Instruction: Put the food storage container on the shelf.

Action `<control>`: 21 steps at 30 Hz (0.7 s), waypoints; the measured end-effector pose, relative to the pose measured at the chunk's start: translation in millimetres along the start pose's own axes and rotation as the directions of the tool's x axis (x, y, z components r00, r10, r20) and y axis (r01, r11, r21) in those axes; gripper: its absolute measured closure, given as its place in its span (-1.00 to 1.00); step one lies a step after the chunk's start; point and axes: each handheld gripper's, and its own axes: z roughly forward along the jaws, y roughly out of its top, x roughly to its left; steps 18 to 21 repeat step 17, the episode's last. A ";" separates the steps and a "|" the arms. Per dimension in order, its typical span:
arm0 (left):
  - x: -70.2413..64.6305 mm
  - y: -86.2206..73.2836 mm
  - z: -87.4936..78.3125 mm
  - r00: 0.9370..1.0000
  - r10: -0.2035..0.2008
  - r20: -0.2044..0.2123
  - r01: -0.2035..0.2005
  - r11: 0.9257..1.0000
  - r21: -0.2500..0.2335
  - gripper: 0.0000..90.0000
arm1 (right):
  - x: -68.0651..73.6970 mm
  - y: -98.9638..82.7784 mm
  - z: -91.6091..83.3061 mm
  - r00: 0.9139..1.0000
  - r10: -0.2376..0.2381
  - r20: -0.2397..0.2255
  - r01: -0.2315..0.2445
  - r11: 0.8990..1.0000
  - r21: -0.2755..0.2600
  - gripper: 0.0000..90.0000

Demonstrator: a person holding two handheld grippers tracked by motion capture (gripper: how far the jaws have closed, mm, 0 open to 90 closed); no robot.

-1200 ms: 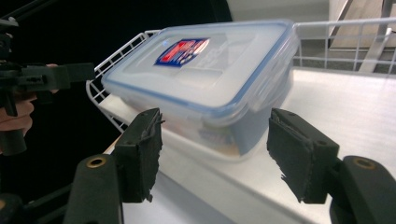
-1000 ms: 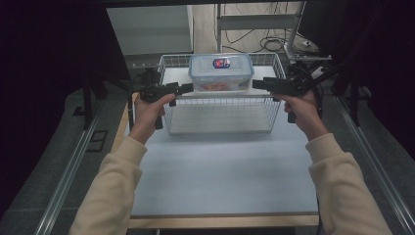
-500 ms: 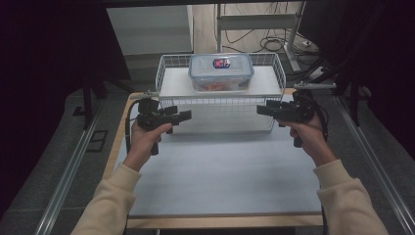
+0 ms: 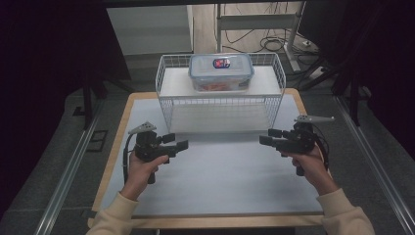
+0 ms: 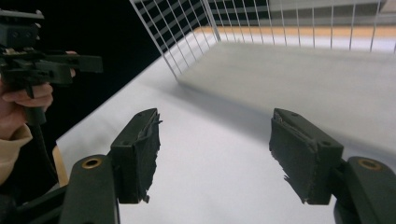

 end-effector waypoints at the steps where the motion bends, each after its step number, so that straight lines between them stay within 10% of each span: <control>1: 0.4 -3.8 1.6 1.000 -0.001 -0.003 0.001 1.000 0.006 -0.44 | -0.5 -4.7 0.5 1.000 0.002 0.004 -0.002 1.000 0.011 -0.27; 21: 8.7 -22.2 14.9 1.000 -0.004 -0.029 0.006 0.997 0.075 -0.46 | -5.4 -28.9 6.2 0.998 0.004 0.063 -0.006 1.000 0.029 -0.42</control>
